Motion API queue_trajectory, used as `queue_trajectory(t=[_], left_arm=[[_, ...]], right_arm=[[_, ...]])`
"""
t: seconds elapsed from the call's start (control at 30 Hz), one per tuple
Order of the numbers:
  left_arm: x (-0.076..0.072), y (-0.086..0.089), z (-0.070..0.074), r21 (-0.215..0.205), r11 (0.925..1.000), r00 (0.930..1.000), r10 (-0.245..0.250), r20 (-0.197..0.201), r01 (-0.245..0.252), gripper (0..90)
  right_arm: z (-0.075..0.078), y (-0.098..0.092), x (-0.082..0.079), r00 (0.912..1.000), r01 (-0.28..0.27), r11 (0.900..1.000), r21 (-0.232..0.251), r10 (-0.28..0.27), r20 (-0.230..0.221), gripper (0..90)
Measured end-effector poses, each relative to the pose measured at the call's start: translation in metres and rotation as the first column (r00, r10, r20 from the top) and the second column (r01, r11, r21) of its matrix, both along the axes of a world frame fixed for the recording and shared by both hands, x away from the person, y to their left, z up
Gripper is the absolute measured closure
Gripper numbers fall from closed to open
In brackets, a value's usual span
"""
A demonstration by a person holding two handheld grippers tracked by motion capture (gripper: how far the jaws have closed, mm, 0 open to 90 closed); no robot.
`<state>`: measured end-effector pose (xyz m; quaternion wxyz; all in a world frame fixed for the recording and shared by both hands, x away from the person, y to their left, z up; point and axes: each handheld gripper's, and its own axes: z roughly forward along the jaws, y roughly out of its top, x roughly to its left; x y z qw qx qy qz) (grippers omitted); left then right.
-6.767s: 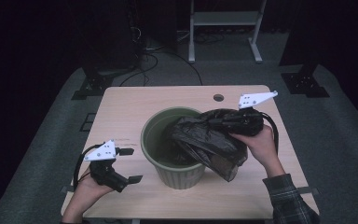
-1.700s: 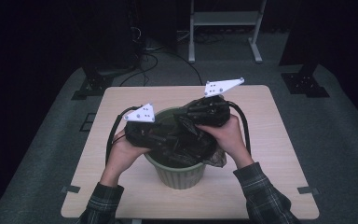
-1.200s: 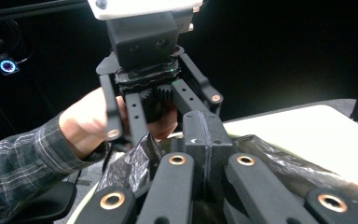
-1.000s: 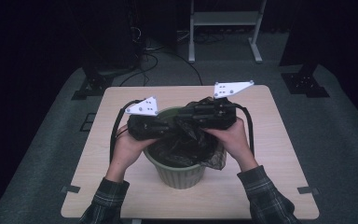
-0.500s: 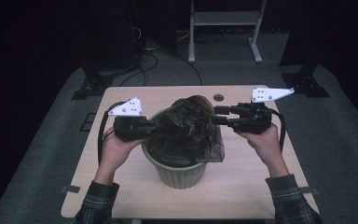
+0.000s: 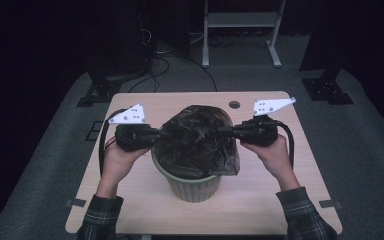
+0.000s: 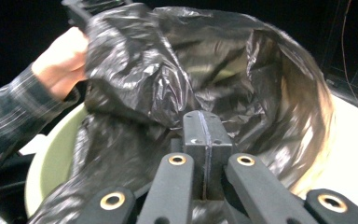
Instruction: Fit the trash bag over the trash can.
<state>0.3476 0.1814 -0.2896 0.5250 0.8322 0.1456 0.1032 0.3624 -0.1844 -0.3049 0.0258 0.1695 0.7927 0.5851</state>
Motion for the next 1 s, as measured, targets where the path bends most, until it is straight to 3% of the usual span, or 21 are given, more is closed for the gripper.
queue_trajectory(t=[0.17,0.3,0.33,0.4,0.47,0.53,0.63,0.77,0.83,1.0], left_arm=[[-0.003,0.017,-0.001,-0.016,0.9992,0.9993,0.038,-0.002,-0.038,90.0],[-0.003,0.020,-0.003,-0.018,0.9992,0.9994,0.035,-0.005,-0.035,90.0],[-0.004,0.020,-0.002,-0.027,0.9989,0.9991,0.040,0.010,-0.040,89.9],[-0.005,0.020,0.002,-0.038,0.9985,0.9990,0.041,0.015,-0.040,80.2],[-0.006,0.020,0.010,-0.029,0.9976,0.9973,0.064,0.035,-0.063,60.6],[-0.008,0.023,0.019,-0.046,0.9969,0.9963,0.066,0.054,-0.064,51.6],[-0.010,0.024,0.034,-0.070,0.9958,0.9943,0.065,0.084,-0.059,47.6],[-0.006,0.011,0.049,-0.056,0.9976,0.9934,0.047,0.105,-0.041,47.5],[-0.001,-0.004,0.055,-0.041,0.9989,0.9935,0.026,0.111,-0.022,47.5],[0.011,-0.038,0.055,-0.003,0.9998,0.9945,-0.022,0.102,0.022,46.8]], right_arm=[[-0.006,-0.007,-0.018,0.9992,-0.040,0.999,-0.017,0.040,-0.005,90.0],[-0.014,-0.008,-0.029,0.9986,-0.052,0.998,-0.040,0.052,-0.008,90.0],[-0.014,-0.008,-0.030,0.9987,-0.051,0.998,-0.043,0.051,-0.005,90.0],[-0.015,-0.008,-0.030,0.9983,-0.057,0.998,-0.039,0.057,-0.007,90.0],[-0.014,-0.008,-0.029,0.9984,-0.056,0.998,-0.032,0.055,-0.006,90.0],[-0.015,-0.008,-0.027,0.9986,-0.053,0.998,-0.027,0.053,-0.003,90.0],[-0.016,-0.007,-0.025,0.9984,-0.056,0.998,-0.025,0.055,-0.012,90.0],[-0.017,-0.001,-0.027,0.9968,-0.079,0.996,-0.035,0.079,-0.009,90.0],[-0.016,0.002,-0.030,0.9959,-0.091,0.995,-0.044,0.091,-0.001,90.0],[-0.016,0.005,-0.032,0.9947,-0.103,0.993,-0.049,0.103,-0.002,90.0]])
